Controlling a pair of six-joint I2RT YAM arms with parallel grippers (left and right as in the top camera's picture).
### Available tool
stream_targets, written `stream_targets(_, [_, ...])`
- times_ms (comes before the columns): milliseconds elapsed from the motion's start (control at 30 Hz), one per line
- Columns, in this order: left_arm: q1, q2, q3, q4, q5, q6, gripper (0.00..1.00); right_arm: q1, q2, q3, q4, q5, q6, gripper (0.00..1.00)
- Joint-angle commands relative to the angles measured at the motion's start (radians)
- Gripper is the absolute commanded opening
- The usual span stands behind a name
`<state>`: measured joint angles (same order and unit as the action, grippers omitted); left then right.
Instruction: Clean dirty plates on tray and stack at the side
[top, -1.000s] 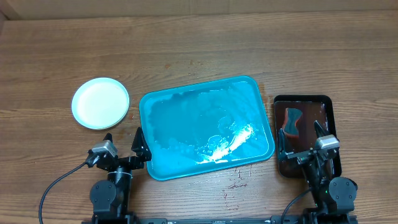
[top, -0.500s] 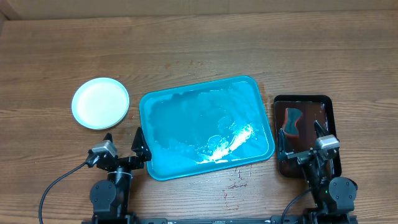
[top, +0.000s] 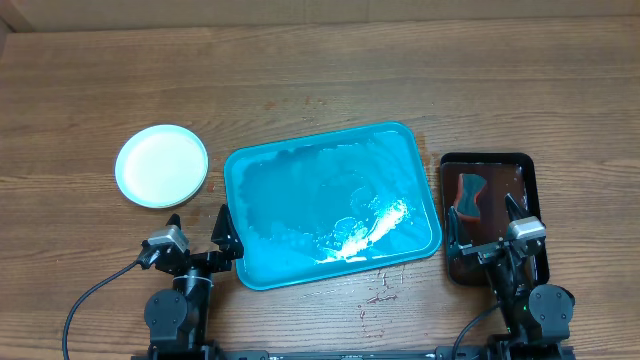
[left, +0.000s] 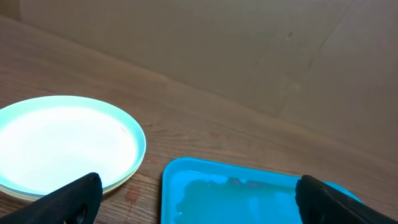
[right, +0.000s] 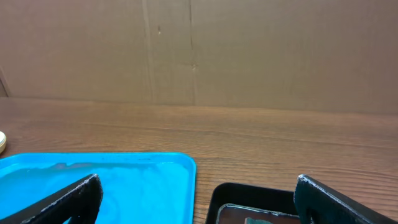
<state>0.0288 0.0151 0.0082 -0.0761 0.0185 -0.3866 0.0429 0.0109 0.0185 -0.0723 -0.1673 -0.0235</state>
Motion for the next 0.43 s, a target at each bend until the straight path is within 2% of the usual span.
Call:
stream_targets(0, [0.005, -0.011, -0.003, -0.002, -0.002, 0.008, 1.0, 0.007, -0.008, -0.01, 0.002, 0.009, -0.003, 1.0])
stream_targets(400, [0.005, -0.011, -0.003, -0.002, -0.002, 0.008, 0.99, 0.007, -0.008, -0.01, 0.002, 0.009, -0.003, 1.0])
